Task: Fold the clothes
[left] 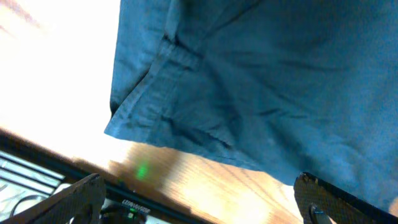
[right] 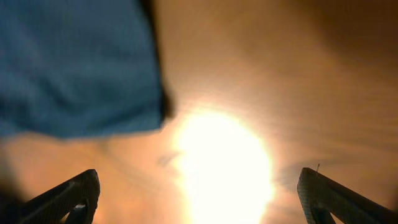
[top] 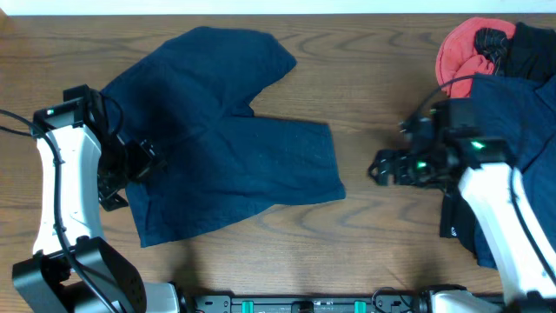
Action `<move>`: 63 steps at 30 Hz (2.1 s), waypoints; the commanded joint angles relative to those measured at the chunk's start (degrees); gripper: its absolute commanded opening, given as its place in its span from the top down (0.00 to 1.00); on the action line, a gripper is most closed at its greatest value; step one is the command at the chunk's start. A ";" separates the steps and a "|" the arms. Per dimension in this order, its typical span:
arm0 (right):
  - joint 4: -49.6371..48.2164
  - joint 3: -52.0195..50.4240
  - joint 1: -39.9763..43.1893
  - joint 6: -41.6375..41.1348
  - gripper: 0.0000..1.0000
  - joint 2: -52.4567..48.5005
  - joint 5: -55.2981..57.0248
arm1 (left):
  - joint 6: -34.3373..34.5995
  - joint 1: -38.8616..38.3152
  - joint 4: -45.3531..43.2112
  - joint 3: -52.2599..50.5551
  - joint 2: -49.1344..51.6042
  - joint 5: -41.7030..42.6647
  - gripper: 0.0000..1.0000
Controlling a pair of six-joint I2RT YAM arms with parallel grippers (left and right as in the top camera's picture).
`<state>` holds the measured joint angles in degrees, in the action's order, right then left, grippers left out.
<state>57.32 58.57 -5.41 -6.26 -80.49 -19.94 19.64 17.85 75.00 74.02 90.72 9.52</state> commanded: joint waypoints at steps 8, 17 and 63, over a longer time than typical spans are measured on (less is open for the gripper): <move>-1.64 0.35 -13.68 -5.29 0.01 -15.82 -9.94 | 0.59 0.09 -4.07 -12.26 -0.07 -2.34 0.02; -7.02 0.33 -18.16 -19.34 0.01 -20.74 -9.84 | 0.55 0.09 -6.16 -15.78 -0.07 -3.02 0.02; -20.24 -12.92 11.02 -29.83 0.99 -4.59 17.14 | -4.87 -16.74 -1.53 -15.80 -0.13 19.82 0.02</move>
<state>36.86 45.95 5.34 -38.54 -85.12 -5.19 16.01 5.13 72.97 58.30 90.72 22.96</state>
